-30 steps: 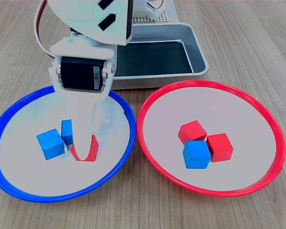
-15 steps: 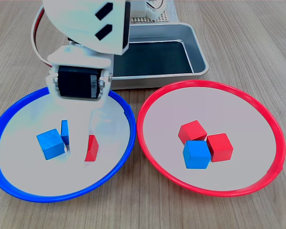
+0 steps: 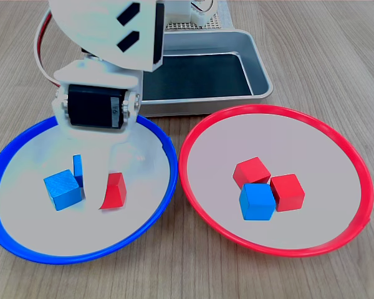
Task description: Relocate any misplaced blocks to their matching dishes.
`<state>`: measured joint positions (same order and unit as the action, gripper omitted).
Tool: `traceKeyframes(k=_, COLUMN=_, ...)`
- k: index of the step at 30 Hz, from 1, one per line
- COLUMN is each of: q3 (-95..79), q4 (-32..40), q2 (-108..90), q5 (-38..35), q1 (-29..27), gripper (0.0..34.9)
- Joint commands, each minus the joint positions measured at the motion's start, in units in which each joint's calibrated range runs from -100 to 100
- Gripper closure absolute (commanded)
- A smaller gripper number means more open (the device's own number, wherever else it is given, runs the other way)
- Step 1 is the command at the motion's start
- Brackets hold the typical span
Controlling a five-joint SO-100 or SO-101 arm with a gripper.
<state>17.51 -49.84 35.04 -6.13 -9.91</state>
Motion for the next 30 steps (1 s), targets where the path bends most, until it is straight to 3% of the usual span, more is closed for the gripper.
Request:
traceKeyframes(k=1, q3=-0.08, q4=0.11, q2=-4.89, q5=0.20, q1=0.26, gripper=34.6)
traceKeyframes(k=15, q3=-0.81, q4=-10.54, q2=-20.92, q5=-1.66, q1=3.75, gripper=34.6)
traceKeyframes(k=30, q3=-7.27, q4=-8.81, q2=-21.61, q5=-1.90, q1=20.78, gripper=34.6)
